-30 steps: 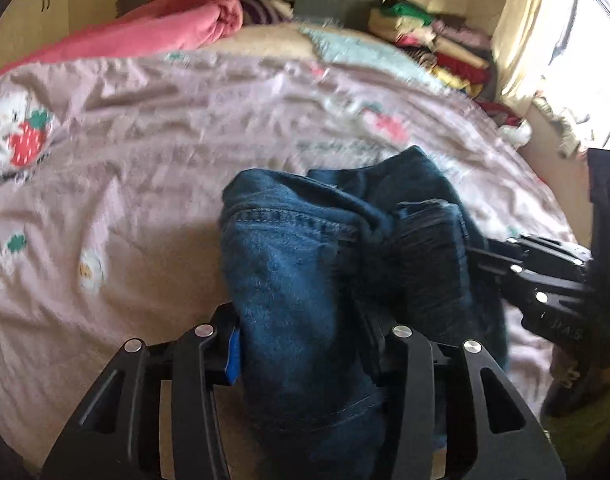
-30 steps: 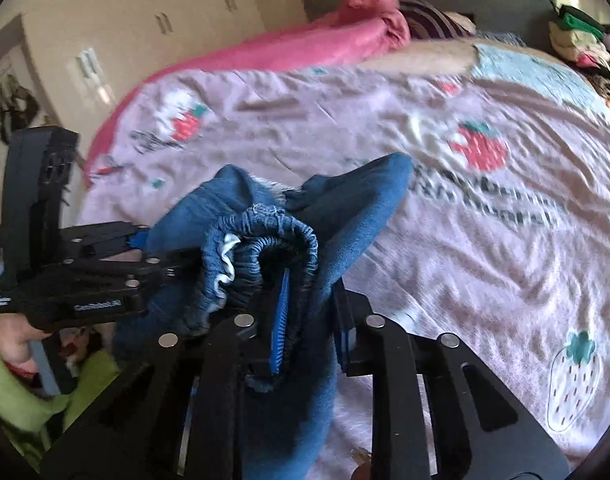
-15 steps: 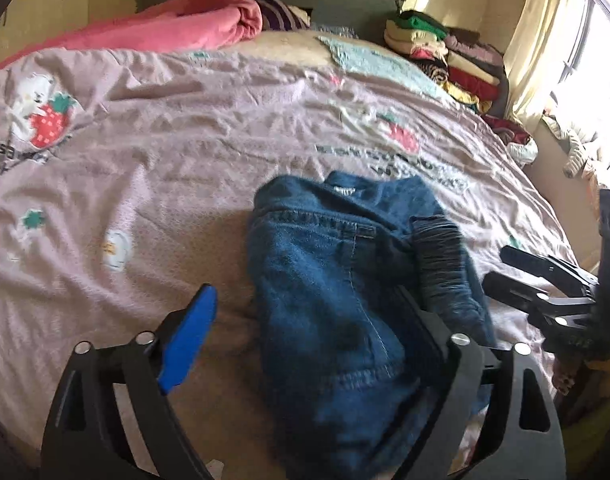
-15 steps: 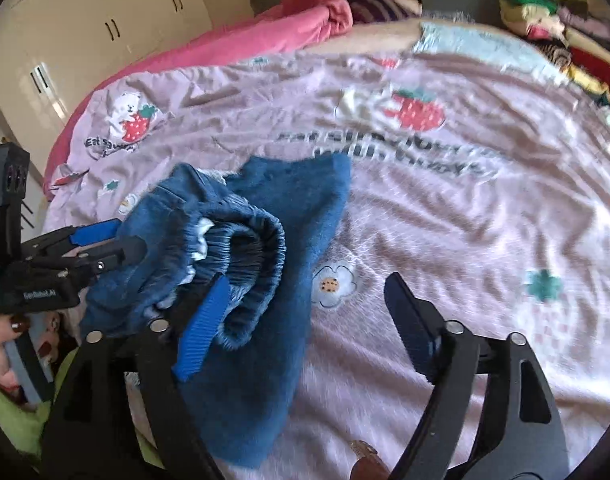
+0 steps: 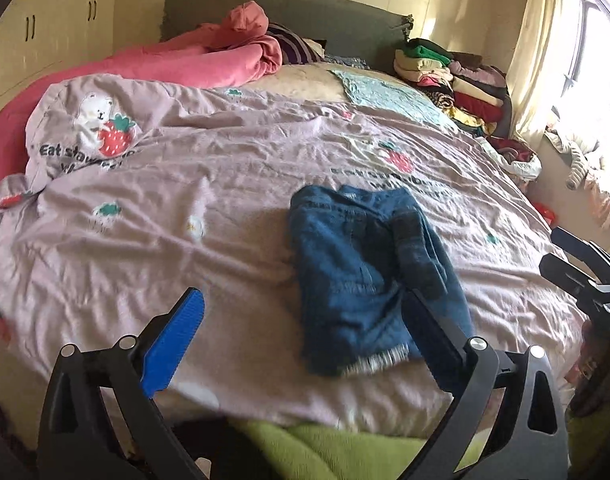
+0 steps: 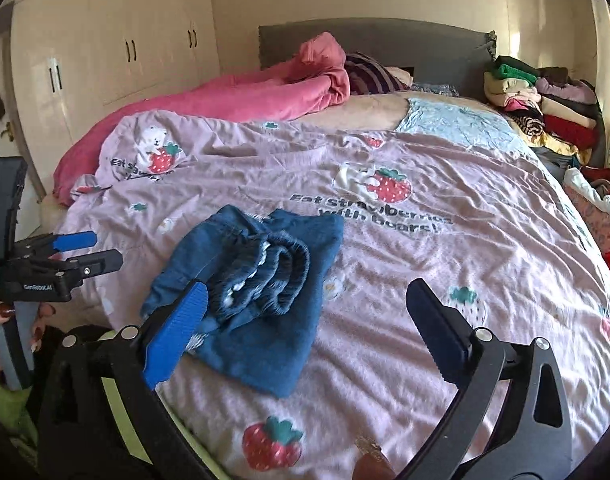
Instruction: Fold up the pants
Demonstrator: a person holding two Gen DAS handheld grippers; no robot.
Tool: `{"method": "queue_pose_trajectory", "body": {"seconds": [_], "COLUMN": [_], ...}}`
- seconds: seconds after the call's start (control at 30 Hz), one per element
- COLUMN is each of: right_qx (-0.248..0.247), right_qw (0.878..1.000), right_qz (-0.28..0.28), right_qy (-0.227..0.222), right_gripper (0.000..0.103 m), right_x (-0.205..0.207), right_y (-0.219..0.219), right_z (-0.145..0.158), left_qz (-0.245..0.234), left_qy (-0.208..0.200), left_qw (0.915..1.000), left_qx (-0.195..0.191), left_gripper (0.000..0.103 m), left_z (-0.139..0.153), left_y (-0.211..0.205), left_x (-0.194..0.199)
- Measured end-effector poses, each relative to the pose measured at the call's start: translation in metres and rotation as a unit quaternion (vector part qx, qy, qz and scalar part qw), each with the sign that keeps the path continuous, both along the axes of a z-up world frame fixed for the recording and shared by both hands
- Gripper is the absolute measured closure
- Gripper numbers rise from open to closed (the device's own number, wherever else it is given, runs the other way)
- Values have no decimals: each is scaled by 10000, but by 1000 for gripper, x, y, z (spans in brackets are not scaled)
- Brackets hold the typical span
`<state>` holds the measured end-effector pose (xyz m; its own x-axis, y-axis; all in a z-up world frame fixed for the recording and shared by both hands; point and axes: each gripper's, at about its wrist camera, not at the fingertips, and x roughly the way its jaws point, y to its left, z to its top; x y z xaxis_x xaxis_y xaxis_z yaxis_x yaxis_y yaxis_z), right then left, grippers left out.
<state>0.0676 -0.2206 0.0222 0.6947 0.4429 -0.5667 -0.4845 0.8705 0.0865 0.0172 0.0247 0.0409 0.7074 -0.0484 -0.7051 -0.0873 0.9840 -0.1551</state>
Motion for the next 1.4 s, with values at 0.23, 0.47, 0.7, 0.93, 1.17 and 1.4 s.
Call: {"method": "queue_pose_trajectory", "body": {"seconds": [0.23, 0.47, 0.7, 0.93, 1.17, 1.4], "right_qx": [-187, -180, -191, -204, -205, -218], "right_qw": [9986, 9983, 9981, 9981, 9980, 9981], "right_qz": [-3, 9, -34, -31, -36, -42], "right_qy": [499, 560, 589, 584, 592, 582], "right_gripper": [9, 9, 9, 9, 9, 9], "right_x": [-15, -17, -15, -14, -14, -13], "right_y": [8, 11, 9, 10, 10, 8], "right_z": [-27, -29, -29, -30, -30, -30], "left_qz": [-16, -8, -11, 46, 86, 84], "left_qy": [246, 347, 416, 466, 482, 505], "left_qw": [9996, 9993, 9991, 9989, 9988, 9987], "left_qx": [-152, -121, -72, -62, -74, -55], "left_gripper": [4, 4, 4, 4, 4, 4], "left_z": [-16, -22, -23, -24, -24, -24], "left_y": [-6, -10, -12, -11, -9, -9], "left_x": [-25, -26, -23, -22, -23, -23]}}
